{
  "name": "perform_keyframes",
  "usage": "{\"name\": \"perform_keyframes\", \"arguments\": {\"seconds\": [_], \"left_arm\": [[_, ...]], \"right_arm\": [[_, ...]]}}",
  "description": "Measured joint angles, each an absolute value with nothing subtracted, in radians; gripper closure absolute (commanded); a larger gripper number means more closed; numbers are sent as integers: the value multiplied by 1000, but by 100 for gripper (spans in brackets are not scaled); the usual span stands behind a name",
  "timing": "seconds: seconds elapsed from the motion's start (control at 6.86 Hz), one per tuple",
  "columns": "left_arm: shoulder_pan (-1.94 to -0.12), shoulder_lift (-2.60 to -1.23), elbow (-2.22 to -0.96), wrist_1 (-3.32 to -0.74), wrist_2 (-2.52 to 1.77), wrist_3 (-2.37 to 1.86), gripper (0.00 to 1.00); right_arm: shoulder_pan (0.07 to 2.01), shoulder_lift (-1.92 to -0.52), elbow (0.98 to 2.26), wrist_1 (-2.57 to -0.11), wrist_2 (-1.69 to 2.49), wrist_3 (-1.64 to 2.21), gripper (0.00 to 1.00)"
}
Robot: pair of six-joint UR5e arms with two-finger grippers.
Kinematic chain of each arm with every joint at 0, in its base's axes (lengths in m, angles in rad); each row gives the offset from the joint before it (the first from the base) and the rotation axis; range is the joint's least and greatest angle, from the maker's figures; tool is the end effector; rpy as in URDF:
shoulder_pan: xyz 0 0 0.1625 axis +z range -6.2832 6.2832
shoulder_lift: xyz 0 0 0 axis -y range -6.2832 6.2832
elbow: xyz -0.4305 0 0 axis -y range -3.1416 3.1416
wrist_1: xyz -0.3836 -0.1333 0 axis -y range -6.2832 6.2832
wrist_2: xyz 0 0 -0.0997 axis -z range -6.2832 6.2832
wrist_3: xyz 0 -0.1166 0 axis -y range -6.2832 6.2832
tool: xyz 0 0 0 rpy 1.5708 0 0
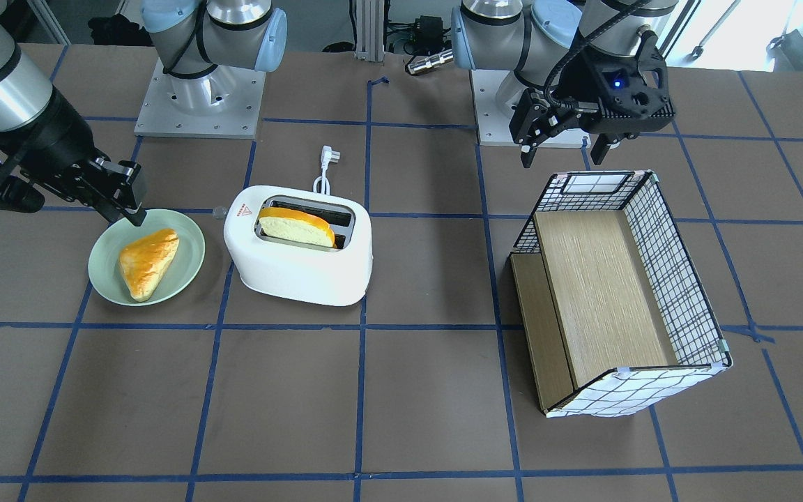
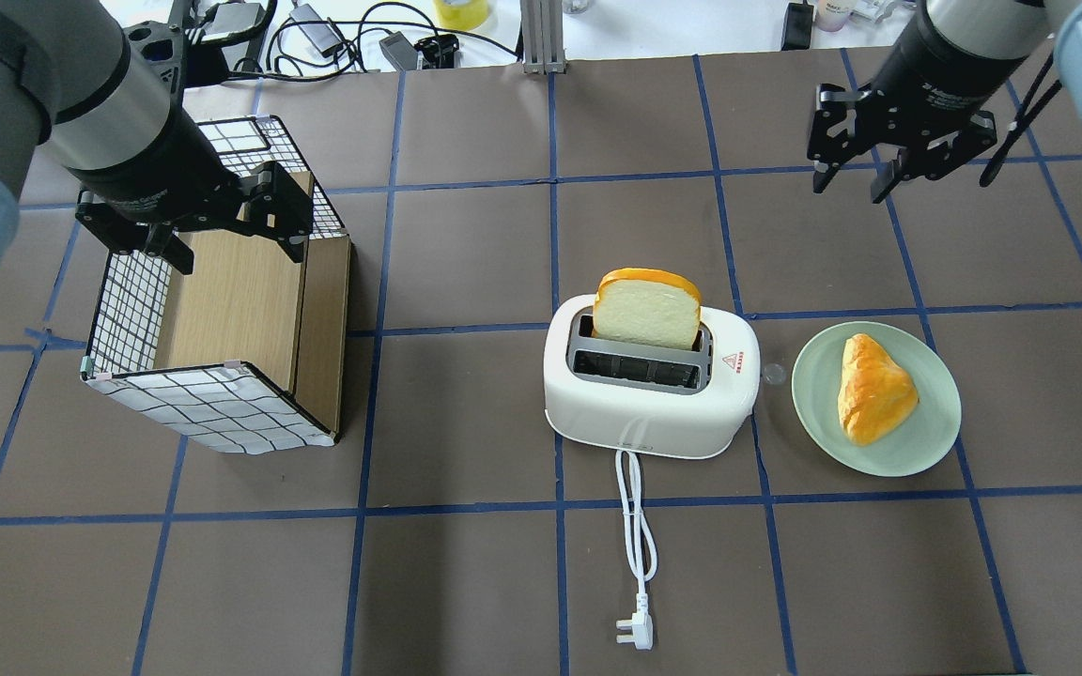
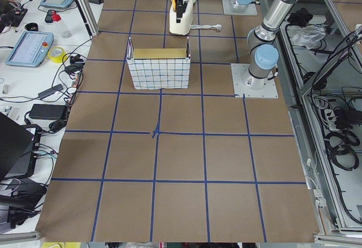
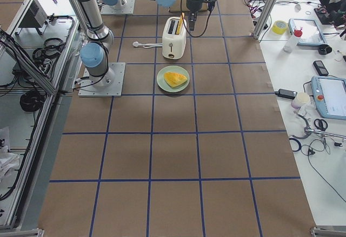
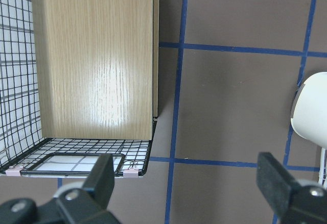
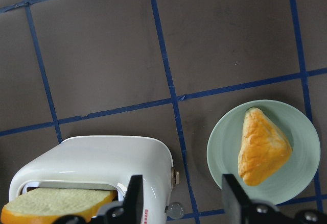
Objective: Press toaster with right arm
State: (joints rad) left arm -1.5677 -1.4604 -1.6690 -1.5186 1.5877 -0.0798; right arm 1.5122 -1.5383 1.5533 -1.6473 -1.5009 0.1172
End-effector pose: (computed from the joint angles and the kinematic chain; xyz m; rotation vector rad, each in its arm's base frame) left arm -0.1300 -0.4435 0.4851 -0.1304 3.1228 -0.1016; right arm 0.1117 -0.5116 0.4771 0.2661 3.0570 -0.0912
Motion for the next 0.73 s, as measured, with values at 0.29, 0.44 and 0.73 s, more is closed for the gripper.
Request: {"name": "perform_keyframes", "arguments": {"seconds": [0.29, 0.44, 0.73], "left_arm": [[-1568, -1460, -1669, -1519, 1588, -80, 0], [-1568, -1460, -1669, -1519, 1588, -80, 0], [-1568, -1460, -1669, -1519, 1588, -80, 0]], "right_arm": [[1617, -1534, 1528, -1695, -1586, 144, 0], [1637, -1533, 1524, -1719, -1602, 145, 0], [1646, -1533, 1523, -1741, -1605, 144, 0]]}}
